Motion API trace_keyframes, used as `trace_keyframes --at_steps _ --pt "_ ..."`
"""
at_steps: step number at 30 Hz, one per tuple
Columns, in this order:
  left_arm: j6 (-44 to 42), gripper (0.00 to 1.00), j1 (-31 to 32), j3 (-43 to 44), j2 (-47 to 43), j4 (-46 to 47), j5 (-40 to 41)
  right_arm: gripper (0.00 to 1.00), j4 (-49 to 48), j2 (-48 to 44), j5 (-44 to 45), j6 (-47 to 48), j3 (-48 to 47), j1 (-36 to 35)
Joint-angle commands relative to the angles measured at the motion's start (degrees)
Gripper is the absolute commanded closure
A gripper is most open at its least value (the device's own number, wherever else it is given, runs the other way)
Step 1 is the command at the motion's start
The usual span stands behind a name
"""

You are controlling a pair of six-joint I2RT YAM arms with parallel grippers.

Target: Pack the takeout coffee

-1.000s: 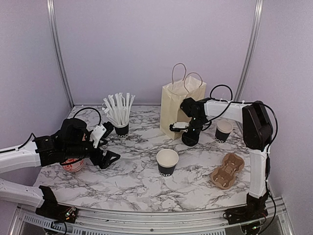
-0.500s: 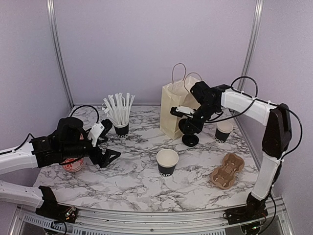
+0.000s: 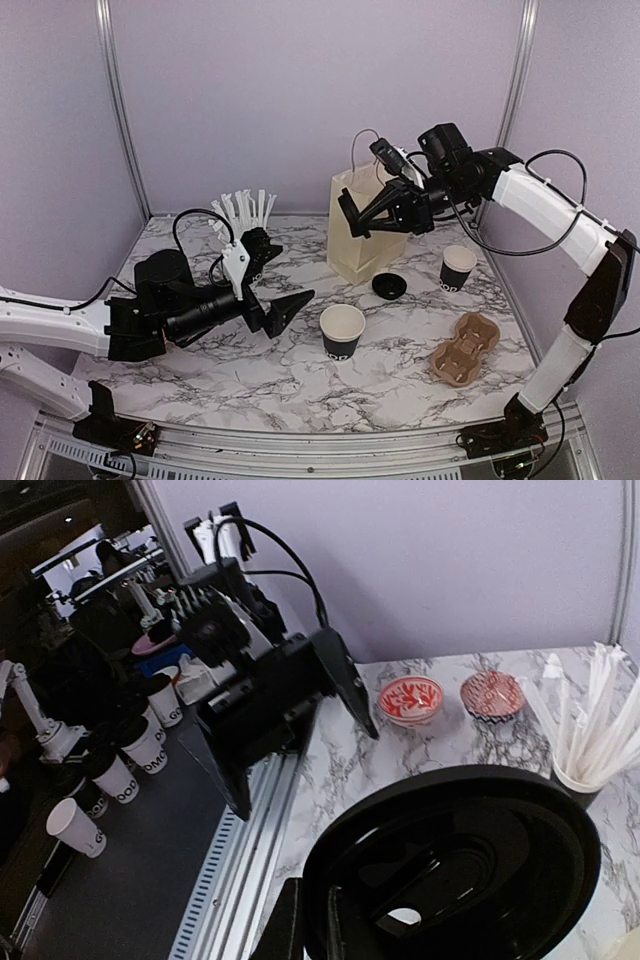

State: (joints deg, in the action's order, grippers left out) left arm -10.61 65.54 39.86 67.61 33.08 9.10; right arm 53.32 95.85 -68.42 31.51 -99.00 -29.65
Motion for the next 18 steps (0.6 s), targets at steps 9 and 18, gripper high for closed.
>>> trace_keyframes --at_steps 9,18 --pt "-1.7 0.01 2.6 9.8 16.9 26.6 -0.5 0.93 -5.8 -6.8 -17.6 -1.9 8.1 -2.8" --pt "0.8 0.02 2.5 15.5 24.1 28.6 -1.3 0.92 -5.8 -8.0 -17.9 -2.1 9.7 -3.4"
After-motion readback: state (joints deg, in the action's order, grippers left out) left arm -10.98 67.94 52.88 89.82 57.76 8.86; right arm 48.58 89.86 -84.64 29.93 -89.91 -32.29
